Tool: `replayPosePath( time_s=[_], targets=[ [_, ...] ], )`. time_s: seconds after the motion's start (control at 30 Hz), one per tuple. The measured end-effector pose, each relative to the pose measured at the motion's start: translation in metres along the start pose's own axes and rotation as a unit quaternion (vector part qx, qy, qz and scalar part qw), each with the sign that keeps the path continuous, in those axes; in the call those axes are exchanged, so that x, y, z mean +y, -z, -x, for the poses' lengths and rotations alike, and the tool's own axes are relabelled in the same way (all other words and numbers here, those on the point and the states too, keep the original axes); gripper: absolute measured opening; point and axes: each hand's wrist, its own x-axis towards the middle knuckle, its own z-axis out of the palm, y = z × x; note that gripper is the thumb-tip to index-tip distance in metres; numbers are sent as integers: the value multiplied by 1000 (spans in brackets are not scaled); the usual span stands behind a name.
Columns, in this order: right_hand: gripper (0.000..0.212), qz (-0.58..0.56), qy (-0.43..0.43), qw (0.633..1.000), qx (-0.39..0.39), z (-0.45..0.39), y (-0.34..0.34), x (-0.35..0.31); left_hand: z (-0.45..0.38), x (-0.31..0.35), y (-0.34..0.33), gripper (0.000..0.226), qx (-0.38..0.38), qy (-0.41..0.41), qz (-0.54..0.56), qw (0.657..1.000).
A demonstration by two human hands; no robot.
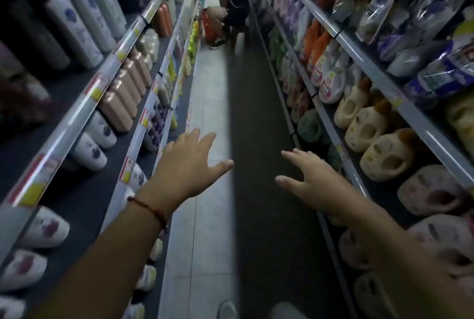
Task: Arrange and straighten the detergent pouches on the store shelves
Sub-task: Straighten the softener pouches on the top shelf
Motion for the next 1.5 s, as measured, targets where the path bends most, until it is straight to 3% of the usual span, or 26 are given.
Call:
replayPosePath(
  time_s=[0.2,0.6,0.8,1.1,1.33,1.5],
  targets=[
    [70,-35,18,998,50,-108,56,-1,-114,1,13,82,-2,-18,18,1000],
    [70,-75,3,996,40,-400,160,56,-440,16,24,78,0,-61,12,998],
    [68,-34,31,999,14,-542,222,47,-563,-17,47,77,21,-13,34,999],
    [66,-6,91,996,-15,-755,248,4,-737,-125,49,82,24,90,51,994],
    [66,14,50,998,-26,-948,281,-20,-946,-164,68,79,-6,35,46,998],
    [65,6,31,999,8,-1045,329,-28,-1079,-160,98,79,-14,-37,25,999]
  ],
)
